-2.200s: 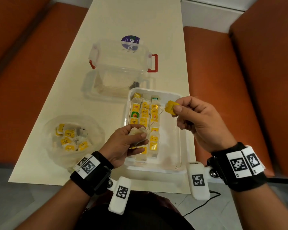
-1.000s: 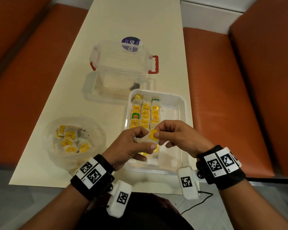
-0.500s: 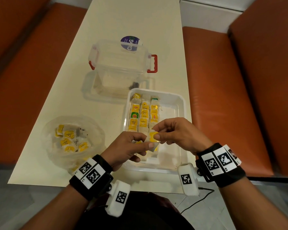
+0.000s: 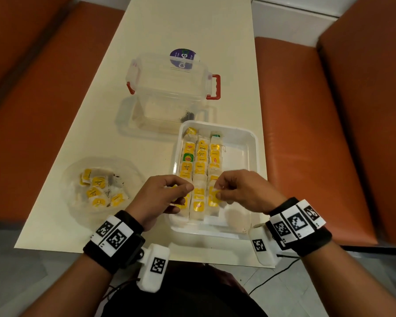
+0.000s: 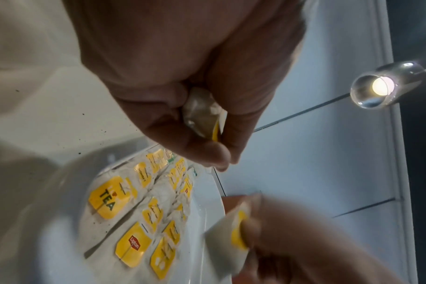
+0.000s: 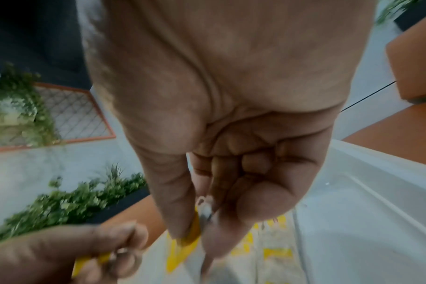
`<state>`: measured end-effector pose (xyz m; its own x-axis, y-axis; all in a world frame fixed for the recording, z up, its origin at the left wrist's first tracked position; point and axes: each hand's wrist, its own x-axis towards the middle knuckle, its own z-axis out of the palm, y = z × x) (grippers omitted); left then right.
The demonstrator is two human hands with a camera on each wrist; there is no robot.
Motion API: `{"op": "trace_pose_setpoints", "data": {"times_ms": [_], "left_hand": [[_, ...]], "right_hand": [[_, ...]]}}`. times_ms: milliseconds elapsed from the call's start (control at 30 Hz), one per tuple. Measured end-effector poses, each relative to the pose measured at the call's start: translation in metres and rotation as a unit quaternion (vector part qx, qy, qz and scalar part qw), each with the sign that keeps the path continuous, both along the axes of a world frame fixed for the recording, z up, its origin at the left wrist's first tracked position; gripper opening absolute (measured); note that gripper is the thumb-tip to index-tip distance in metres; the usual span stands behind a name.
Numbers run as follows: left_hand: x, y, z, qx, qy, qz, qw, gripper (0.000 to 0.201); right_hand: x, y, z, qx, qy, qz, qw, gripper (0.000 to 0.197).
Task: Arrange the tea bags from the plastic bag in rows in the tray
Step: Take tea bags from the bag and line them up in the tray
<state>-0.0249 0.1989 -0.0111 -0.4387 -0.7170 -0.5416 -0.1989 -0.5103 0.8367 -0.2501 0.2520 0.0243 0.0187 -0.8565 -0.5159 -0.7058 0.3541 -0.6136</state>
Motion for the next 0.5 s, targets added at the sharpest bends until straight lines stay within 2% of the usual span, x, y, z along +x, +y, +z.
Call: {"op": "trace_pose_setpoints", "data": {"times_ms": [133,300,500], "left_hand": [[0.004,-0.001,0.001,0.05,0.035,0.035,0.998,0.021],[0.005,-0.002,0.005,0.132,0.109,0.086,0.981,0.02],[0.006,-0.003,0.007,0.152,0.137,0.097,0.974,0.021]], "right_hand": [[0.015,0.0,-0.025,0.102,0.071,0.1,0.987,0.008],[0.02,-0.007,-0.043,0.11,0.141,0.082,0.981,0.01],[0.018,-0.011,-0.046,0.088,0.163,0.055,0.981,0.009]]}}
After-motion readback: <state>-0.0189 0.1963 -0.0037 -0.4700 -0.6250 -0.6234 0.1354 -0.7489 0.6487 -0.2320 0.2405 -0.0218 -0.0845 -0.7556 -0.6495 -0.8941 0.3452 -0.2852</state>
